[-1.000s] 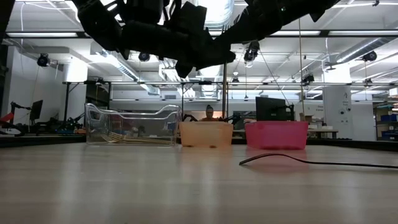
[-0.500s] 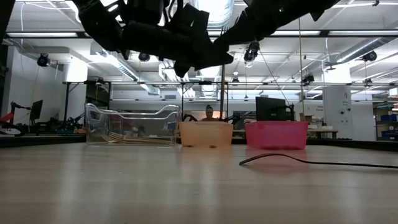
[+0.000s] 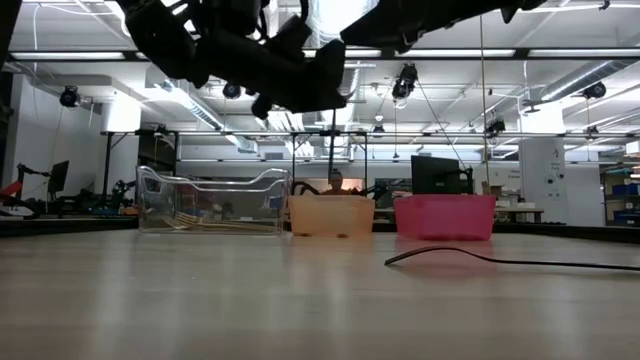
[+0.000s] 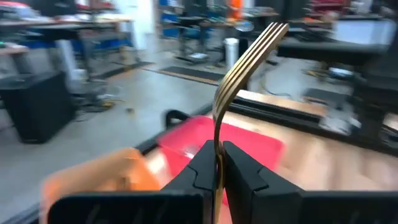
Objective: Sort silverware by color (type)
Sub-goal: Put the gold fork into the transparent bin
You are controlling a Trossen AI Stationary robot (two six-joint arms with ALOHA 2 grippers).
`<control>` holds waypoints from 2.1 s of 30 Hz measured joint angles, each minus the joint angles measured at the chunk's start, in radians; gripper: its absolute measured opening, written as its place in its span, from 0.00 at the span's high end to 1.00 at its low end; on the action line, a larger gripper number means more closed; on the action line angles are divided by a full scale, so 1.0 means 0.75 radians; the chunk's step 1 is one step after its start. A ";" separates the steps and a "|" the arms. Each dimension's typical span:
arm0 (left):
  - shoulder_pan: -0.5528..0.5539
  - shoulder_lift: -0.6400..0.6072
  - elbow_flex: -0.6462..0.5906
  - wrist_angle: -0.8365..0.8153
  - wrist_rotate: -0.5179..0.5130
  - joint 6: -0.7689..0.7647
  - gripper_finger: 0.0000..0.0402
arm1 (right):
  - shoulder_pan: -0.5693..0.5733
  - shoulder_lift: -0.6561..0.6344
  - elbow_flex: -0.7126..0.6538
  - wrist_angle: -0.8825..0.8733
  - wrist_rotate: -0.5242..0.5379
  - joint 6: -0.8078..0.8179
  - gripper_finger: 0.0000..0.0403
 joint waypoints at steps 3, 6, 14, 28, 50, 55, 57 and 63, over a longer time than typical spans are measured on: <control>0.000 -0.042 -0.001 0.000 -0.104 0.017 1.00 | 0.000 -0.008 -0.002 -0.008 0.001 0.001 0.70; 0.000 -0.121 -0.007 0.001 -0.146 0.074 1.00 | 0.000 -0.008 -0.004 -0.011 0.023 0.000 0.70; 0.003 -0.430 -0.156 0.026 -0.246 0.129 1.00 | 0.001 -0.004 -0.005 -0.005 0.024 0.000 0.71; 0.006 -0.603 -0.597 0.773 -0.243 -0.073 1.00 | 0.001 0.206 -0.005 0.402 0.023 -0.043 0.70; 0.005 -0.305 -0.588 1.051 -0.229 -0.392 1.00 | 0.001 0.667 0.351 0.383 0.340 -0.069 0.72; 0.005 -0.249 -0.588 1.050 -0.231 -0.469 1.00 | 0.002 0.664 0.356 0.372 0.433 -0.060 0.73; 0.005 -0.237 -0.581 1.052 -0.233 -0.475 1.00 | 0.002 0.659 0.355 0.345 0.440 -0.060 0.73; 0.004 -0.221 -0.524 1.048 -0.186 -0.463 1.00 | 0.000 0.659 0.355 0.342 0.440 -0.057 0.73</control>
